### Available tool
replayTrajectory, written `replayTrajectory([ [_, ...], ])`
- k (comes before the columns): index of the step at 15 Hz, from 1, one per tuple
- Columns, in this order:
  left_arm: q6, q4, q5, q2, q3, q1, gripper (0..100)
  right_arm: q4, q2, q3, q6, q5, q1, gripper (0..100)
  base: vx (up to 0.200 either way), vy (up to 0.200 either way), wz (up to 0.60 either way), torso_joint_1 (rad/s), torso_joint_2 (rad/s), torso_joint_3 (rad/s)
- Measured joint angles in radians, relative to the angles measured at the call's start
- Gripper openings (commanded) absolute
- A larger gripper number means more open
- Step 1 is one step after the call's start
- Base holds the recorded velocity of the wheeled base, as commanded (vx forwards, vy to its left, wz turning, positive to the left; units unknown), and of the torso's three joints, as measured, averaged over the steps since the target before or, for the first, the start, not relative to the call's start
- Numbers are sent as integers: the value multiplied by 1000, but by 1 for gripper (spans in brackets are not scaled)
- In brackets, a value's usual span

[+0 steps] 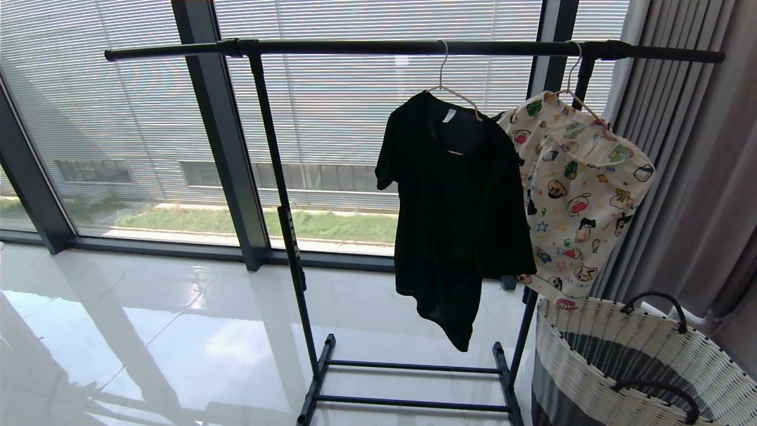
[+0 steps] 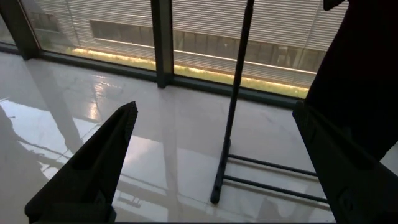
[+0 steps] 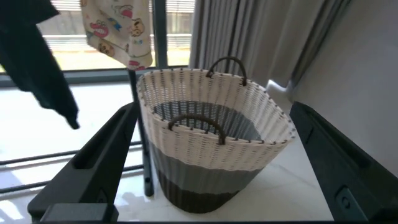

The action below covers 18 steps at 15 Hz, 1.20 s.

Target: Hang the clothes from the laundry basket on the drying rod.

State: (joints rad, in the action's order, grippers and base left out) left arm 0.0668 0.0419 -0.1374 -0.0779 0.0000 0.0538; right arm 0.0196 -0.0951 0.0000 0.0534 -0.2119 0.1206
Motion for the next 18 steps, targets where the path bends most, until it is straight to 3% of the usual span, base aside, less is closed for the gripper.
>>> replayTrajectory([
  [1, 18, -2, 82, 0, 0, 1, 100, -31, 0, 0, 32, 50, 3, 100, 0, 0, 0, 0, 0, 0],
  [2, 3, -26, 109, 0, 0, 1, 100, -46, 0, 0, 29, 60, 5, 100, 0, 0, 0, 0, 0, 0],
  [7, -42, -39, 109, 0, 0, -1, 100, -48, -1, 0, 19, 66, 9, 100, 0, 0, 0, 0, 0, 0],
  [12, -52, -39, 107, 11, 0, -23, 100, -49, -22, 0, 19, 68, 109, 100, 0, 0, 0, 0, 0, 0],
  [16, -52, -40, 107, 6, 0, -5, 100, -50, -7, 0, 1, 66, 71, 100, 0, 0, 0, 0, 0, 0],
  [18, -51, -39, 107, 3, 0, -2, 100, -51, -9, 0, 1, 66, 6, 100, 0, 0, 0, 0, 0, 0],
])
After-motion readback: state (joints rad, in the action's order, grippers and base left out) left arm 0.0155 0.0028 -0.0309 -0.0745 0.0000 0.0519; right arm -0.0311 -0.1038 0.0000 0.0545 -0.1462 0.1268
